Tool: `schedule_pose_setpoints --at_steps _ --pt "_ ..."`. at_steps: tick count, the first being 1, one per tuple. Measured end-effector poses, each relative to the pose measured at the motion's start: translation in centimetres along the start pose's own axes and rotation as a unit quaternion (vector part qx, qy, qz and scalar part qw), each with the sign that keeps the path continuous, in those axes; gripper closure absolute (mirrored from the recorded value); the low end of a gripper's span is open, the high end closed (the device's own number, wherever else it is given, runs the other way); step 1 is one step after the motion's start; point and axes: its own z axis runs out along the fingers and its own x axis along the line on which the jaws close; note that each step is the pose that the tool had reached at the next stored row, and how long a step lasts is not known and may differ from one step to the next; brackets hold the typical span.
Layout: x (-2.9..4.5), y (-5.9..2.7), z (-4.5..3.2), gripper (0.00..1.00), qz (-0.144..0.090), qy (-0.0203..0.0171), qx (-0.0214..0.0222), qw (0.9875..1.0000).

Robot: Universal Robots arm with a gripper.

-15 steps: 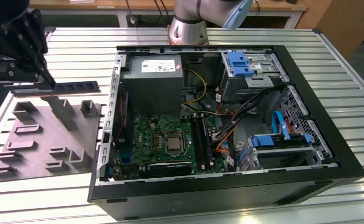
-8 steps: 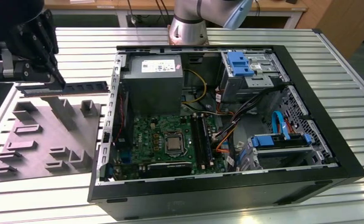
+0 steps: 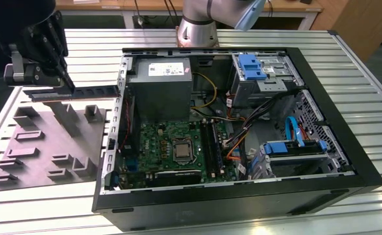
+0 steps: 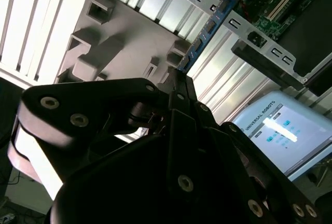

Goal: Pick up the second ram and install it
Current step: 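Pick up the second ram and move it above second insertion slot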

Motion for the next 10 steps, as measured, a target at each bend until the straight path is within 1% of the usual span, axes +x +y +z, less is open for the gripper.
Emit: schedule_pose_setpoints --at_steps 5,10 --pt "0.03 -0.8 -0.01 0.89 0.0 0.0 0.0 1.0" --pt "0.04 -1.38 -0.01 0.89 0.0 0.0 0.0 1.0"
